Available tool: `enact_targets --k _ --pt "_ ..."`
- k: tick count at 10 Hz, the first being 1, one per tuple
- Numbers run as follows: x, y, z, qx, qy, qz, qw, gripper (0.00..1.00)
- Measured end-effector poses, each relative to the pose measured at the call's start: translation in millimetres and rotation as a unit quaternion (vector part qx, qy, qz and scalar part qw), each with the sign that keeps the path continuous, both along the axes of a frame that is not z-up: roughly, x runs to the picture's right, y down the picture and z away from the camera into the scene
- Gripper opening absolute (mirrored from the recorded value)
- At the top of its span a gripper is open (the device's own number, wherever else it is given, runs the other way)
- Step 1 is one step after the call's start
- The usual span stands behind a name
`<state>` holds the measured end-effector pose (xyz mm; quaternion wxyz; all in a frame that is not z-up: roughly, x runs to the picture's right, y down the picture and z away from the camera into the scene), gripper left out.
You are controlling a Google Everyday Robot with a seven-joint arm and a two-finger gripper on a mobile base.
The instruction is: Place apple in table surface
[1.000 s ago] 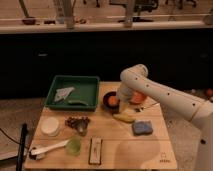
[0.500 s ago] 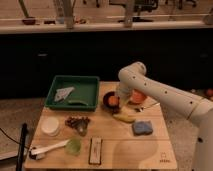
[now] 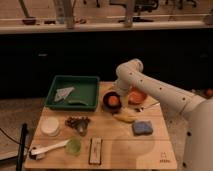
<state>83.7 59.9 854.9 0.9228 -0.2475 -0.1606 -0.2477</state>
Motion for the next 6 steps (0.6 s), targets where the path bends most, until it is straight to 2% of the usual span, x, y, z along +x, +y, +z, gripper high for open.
enact_targets --k 1,2,3,5,6 --pt "-0.9 -1.5 0.8 -0.001 -0.006 -0.001 1.0000 0.66" --pt "-0.7 -3.1 1.3 -0.003 -0.013 -0.001 0.9999 0.61" --pt "-3.2 -3.8 1.5 -0.006 -0.020 -0.004 0.9998 0.62" --pt "-8.7 -5.6 2.6 -0.009 -0.031 -0.010 0.9994 0.70" --pt "-11.3 -5.9 4.1 -0.011 -0.035 -0.012 0.9992 0.70"
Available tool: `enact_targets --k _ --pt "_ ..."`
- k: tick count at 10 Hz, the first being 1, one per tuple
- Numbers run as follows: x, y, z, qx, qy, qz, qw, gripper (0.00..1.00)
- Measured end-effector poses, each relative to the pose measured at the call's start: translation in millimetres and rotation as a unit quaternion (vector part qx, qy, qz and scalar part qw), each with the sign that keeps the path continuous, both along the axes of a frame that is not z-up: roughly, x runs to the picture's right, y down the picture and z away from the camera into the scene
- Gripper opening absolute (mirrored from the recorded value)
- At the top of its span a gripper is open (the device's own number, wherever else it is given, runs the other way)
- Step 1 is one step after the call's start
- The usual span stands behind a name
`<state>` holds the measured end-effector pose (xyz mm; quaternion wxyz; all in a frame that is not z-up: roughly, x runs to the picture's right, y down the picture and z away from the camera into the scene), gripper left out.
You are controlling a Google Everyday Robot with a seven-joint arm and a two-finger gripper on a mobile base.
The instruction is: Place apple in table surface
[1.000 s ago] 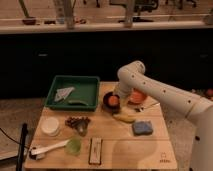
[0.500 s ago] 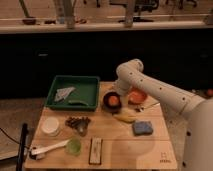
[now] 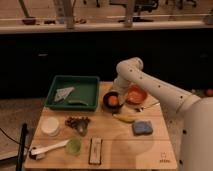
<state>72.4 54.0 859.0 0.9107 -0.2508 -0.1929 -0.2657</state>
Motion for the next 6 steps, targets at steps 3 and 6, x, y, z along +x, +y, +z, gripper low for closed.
enact_targets --k 3,6 --pt "-5.7 2.2 5.1 -0.009 -0.009 -0.005 0.9999 0.70" --pt "-9.3 5.2 11.2 -0.016 -0.014 -0.006 0.9997 0.65"
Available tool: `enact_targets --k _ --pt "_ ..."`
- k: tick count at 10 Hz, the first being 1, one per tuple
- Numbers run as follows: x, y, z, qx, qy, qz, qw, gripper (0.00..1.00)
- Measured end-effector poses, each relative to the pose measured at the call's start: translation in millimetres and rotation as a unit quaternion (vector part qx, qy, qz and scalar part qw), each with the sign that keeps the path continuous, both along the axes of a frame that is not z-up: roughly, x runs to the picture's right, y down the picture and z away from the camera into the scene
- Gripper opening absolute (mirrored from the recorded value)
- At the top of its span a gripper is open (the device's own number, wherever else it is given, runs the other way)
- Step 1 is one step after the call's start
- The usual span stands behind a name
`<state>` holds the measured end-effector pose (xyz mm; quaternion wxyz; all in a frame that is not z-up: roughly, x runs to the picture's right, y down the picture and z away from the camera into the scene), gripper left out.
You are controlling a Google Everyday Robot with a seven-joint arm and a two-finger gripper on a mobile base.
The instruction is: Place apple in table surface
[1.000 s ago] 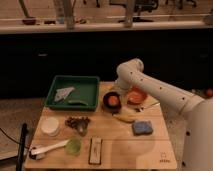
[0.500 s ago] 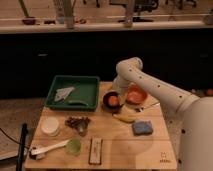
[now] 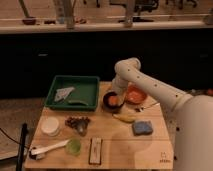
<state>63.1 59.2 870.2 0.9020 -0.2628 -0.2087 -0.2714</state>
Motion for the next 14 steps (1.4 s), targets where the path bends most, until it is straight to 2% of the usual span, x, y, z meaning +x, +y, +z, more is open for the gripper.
enact_targets --k 4,6,9,10,11,14 --pt "2.0 4.0 7.3 -0.008 -0.004 0.006 0.9999 0.65" --pt "4.8 7.4 13.0 -0.014 -0.006 0.010 0.9998 0.70" --pt "10.0 11.7 21.3 -0.024 -0.007 0.012 0.9996 0.73" --pt "11.0 13.0 24.3 -0.029 -0.008 0.008 0.9995 0.78" --pt "11.7 13.2 28.0 -0.033 -0.009 0.002 0.9994 0.79" --pt "11.2 13.6 37.7 -0.045 -0.014 -0.025 0.9986 0.74"
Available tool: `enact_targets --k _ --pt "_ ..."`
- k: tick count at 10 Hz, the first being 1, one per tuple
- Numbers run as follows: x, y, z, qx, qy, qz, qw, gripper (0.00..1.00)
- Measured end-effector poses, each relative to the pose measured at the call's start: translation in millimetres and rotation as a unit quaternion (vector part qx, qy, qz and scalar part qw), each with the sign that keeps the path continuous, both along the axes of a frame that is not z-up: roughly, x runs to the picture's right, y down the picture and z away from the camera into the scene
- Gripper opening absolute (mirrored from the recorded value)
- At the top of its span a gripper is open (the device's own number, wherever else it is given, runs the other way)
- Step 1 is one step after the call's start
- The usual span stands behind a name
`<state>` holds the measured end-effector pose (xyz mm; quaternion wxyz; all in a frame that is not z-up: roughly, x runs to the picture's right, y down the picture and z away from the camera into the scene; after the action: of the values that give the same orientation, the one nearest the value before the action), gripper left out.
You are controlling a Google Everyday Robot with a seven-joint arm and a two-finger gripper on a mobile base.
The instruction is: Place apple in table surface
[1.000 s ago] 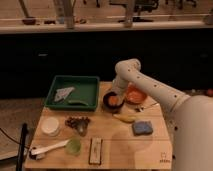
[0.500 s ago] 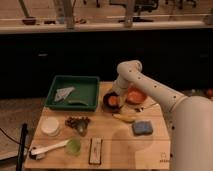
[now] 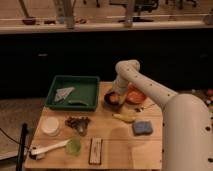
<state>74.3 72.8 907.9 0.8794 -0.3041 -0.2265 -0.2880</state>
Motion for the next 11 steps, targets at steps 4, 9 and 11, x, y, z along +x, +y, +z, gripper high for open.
enact_targets --k 4,9,11 --pt "3.7 2.9 5.9 -0.015 -0.014 -0.019 0.9996 0.45" --pt "6.7 6.4 -0.9 -0.018 -0.030 -0.025 0.9991 0.00" --pt "7.0 5.2 -5.2 -0.012 -0.037 -0.031 0.9987 0.00"
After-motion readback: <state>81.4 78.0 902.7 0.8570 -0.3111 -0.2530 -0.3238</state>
